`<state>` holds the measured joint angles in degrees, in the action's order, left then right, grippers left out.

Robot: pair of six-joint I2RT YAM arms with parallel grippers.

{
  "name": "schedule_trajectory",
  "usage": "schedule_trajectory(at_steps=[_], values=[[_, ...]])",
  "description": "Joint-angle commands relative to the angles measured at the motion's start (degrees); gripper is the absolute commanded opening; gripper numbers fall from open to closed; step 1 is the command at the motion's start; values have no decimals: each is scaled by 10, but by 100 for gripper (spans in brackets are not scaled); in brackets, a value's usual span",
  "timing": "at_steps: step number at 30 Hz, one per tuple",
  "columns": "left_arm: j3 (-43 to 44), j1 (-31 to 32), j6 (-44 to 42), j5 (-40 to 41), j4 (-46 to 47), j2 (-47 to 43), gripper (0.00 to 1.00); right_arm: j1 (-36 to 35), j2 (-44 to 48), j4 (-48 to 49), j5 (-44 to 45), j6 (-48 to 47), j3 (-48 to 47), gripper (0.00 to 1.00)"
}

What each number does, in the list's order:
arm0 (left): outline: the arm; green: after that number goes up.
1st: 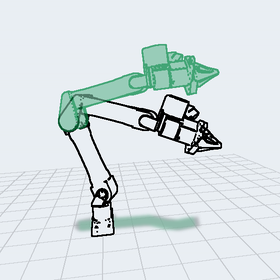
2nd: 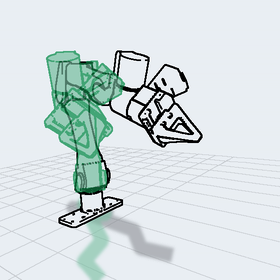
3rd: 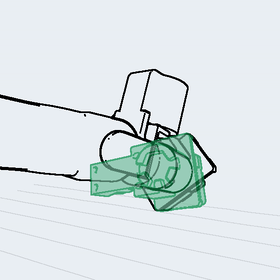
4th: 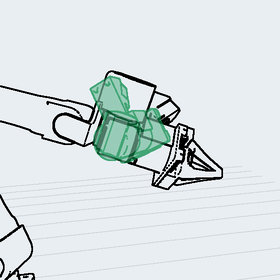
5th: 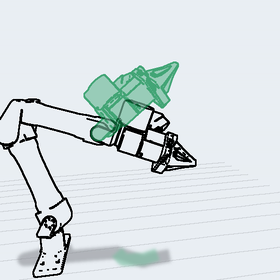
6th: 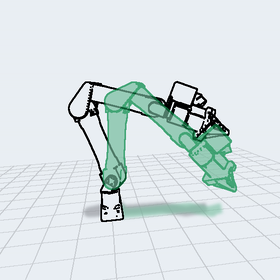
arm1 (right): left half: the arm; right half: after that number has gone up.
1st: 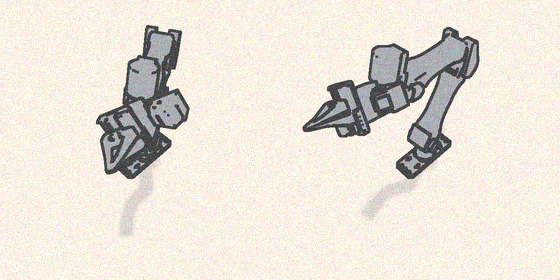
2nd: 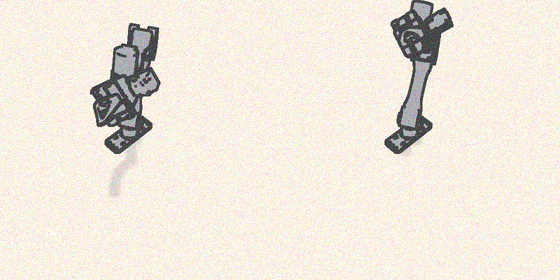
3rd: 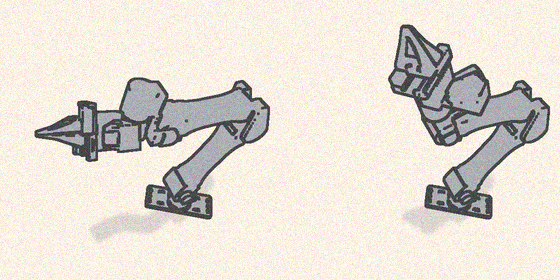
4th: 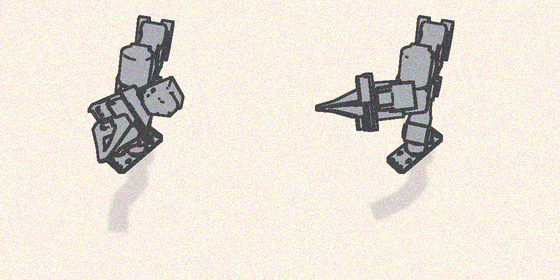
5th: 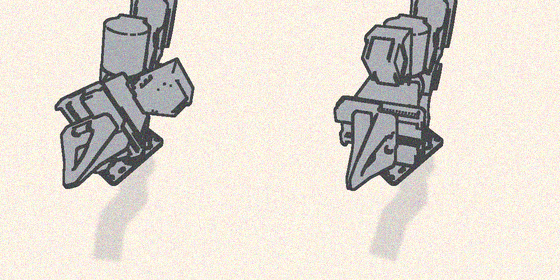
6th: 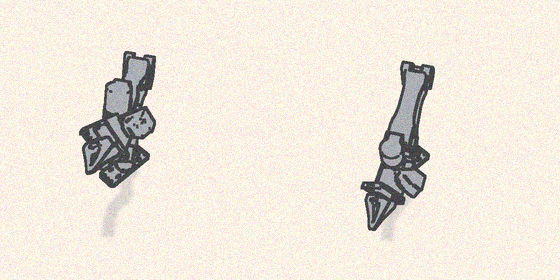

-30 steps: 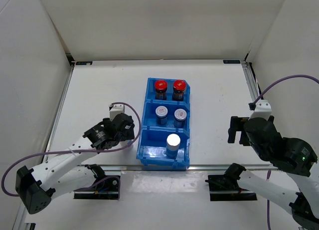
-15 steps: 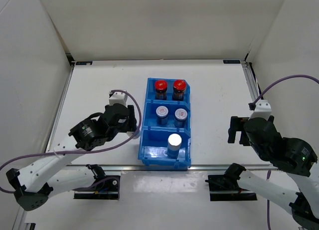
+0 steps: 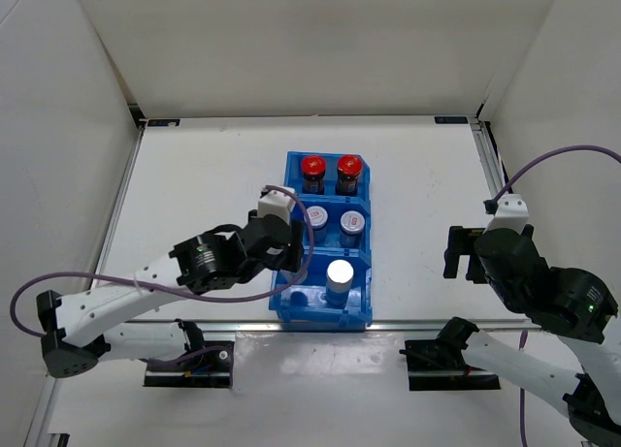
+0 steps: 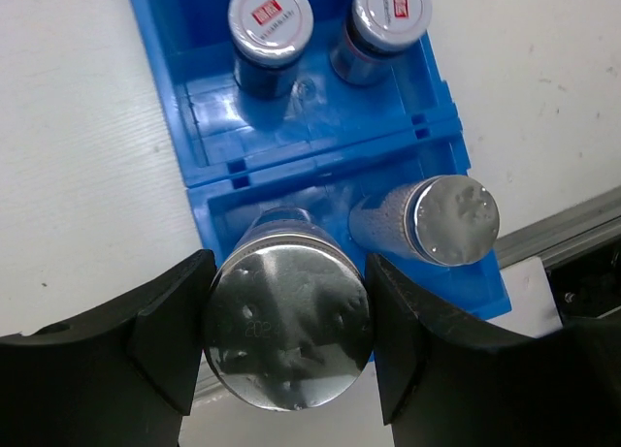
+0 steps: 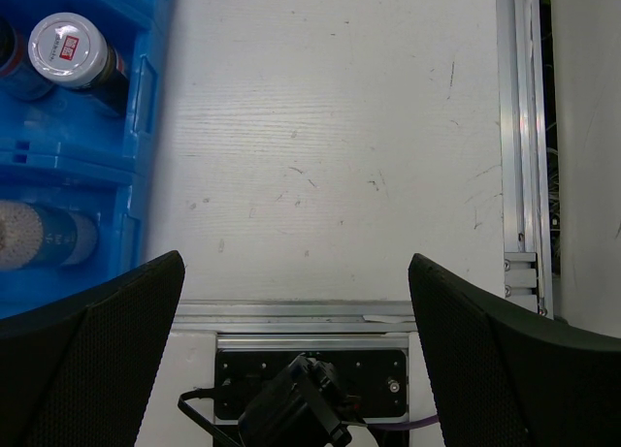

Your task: Organize the condiment bottles

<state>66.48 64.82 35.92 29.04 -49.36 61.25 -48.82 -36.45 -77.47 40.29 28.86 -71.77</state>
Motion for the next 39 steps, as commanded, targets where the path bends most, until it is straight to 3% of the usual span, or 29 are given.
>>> schedule_trajectory(at_steps=[1, 9, 14, 15, 16, 19, 21, 22, 29, 34, 38, 39], values=[[0, 15, 4, 5, 51, 24, 23, 0, -4, 15, 5, -6, 0, 99], [-67, 21, 14, -13, 113, 55, 26, 0, -4, 15, 5, -6, 0, 99], [-99, 21, 14, -7, 140, 80, 37, 0, -4, 15, 5, -6, 0, 99], [-99, 21, 20, -7, 146, 88, 44, 0, -4, 21, 5, -6, 0, 99], [-107, 21, 20, -7, 146, 88, 58, 0, 1, 21, -1, -13, 0, 99], [-112, 21, 26, -2, 146, 98, 73, 0, 8, 21, -6, -13, 0, 99], [-107, 21, 32, 4, 139, 98, 88, 0, 13, 33, -16, -25, 0, 99], [-107, 21, 32, 9, 132, 98, 100, 0, 13, 33, -16, -33, 0, 99], [20, 15, -9, 54, 32, 98, 100, 0, -20, 39, -50, -55, 0, 99], [107, 7, -51, 161, -81, 49, 100, 0, -34, 32, -36, -42, 0, 99], [79, -95, -97, 202, -87, -31, 100, 0, -34, 32, -36, -42, 0, 99], [47, -166, -117, 188, -58, -45, 100, 0, -34, 32, -36, -42, 0, 99]])
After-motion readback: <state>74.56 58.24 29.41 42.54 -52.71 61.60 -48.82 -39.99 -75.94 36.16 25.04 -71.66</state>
